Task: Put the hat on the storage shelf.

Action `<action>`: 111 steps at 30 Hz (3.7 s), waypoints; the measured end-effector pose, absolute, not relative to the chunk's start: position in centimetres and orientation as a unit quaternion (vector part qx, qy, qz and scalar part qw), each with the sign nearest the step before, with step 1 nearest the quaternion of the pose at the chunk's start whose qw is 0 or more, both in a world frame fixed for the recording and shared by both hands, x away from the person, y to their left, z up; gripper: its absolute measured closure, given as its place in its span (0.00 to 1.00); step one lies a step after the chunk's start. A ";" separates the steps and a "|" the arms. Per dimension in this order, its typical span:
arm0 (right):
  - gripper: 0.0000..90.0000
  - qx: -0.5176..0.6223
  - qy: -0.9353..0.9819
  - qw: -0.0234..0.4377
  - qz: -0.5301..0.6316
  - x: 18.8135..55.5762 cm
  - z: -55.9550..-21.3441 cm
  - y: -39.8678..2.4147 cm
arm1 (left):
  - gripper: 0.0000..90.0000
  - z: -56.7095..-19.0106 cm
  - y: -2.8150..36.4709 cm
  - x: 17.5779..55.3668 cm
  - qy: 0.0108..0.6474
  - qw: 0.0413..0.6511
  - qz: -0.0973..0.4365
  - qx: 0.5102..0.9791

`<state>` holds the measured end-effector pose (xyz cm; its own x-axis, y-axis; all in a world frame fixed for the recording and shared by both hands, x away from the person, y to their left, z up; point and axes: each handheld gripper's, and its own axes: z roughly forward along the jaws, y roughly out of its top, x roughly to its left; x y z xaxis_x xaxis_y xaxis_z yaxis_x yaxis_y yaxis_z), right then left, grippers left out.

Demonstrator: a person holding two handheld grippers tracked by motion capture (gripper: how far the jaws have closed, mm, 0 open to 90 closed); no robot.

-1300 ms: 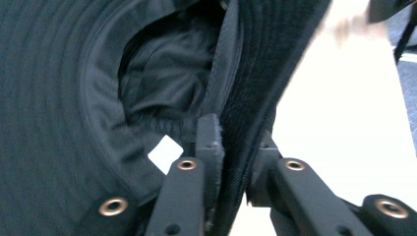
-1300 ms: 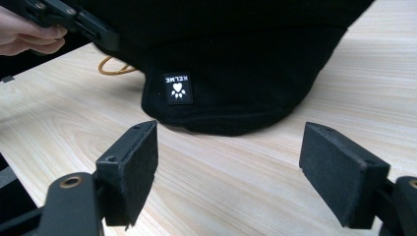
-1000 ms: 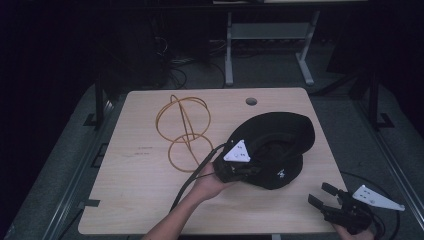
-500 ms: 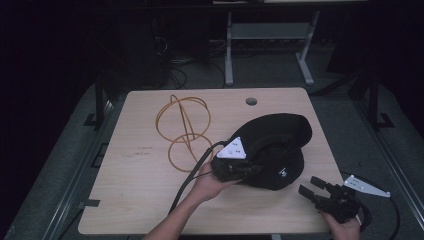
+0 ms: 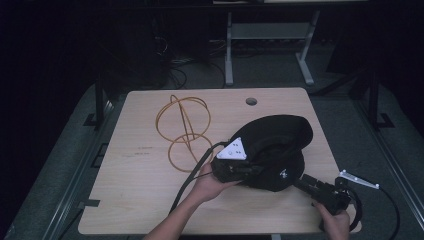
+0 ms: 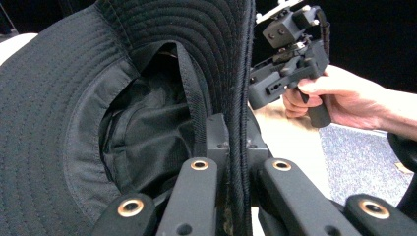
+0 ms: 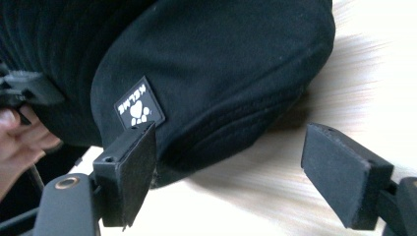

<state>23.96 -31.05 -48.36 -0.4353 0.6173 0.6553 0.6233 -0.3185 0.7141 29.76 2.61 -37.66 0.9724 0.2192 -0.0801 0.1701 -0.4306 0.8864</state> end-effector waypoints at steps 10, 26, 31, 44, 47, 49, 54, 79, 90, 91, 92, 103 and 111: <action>0.36 -0.542 -0.541 0.046 -0.641 25.3 -48.9 -30.3 | 0.96 -37.8 2.4 29.6 0.103 0.525 0.018 0.845; 0.92 -0.521 -0.550 -0.033 -0.652 25.4 -47.1 -29.4 | 0.96 -37.8 2.9 29.3 0.101 0.520 0.021 0.848; 0.93 -0.518 -0.549 -0.052 -0.654 25.2 -46.2 -29.6 | 0.96 -37.9 3.1 29.1 0.103 0.517 0.023 0.849; 0.95 -0.507 -0.560 -0.077 -0.650 25.5 -44.3 -29.5 | 0.95 -38.2 3.5 28.9 0.109 0.500 0.036 0.858; 0.95 -0.506 -0.563 -0.081 -0.649 25.5 -44.1 -29.5 | 0.95 -38.3 3.5 28.8 0.106 0.497 0.039 0.860; 0.95 -0.504 -0.564 -0.084 -0.649 25.5 -43.9 -29.6 | 0.95 -38.3 3.4 28.7 0.105 0.496 0.039 0.861; 0.96 -0.496 -0.566 -0.094 -0.652 25.6 -42.9 -29.8 | 0.94 -38.5 3.4 28.5 0.105 0.493 0.042 0.863; 0.97 -0.458 -0.596 -0.123 -0.648 26.5 -38.3 -28.6 | 0.93 -39.0 3.8 27.6 0.106 0.479 0.048 0.870; 0.97 -0.443 -0.617 -0.141 -0.635 27.0 -36.1 -28.4 | 0.82 -38.9 4.1 27.6 0.109 0.468 0.047 0.876; 0.97 -0.443 -0.617 -0.141 -0.635 27.0 -36.1 -28.4 | 0.80 -38.9 4.1 27.6 0.109 0.468 0.047 0.876; 0.97 -0.441 -0.620 -0.145 -0.632 27.0 -35.6 -28.5 | 0.78 -38.9 4.3 27.7 0.112 0.466 0.045 0.877; 0.97 -0.421 -0.655 -0.159 -0.607 27.8 -32.9 -28.5 | 0.66 -39.3 6.0 27.2 0.119 0.462 0.047 0.878; 0.97 -0.413 -0.668 -0.165 -0.597 28.5 -31.7 -28.4 | 0.61 -39.7 8.1 26.8 0.129 0.454 0.056 0.880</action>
<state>28.47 -28.43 -31.74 -0.6046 0.7487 0.2717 0.3546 -0.0525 0.9335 26.82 8.13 -39.68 0.9605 0.2777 -0.0186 0.1761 -0.5549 0.8131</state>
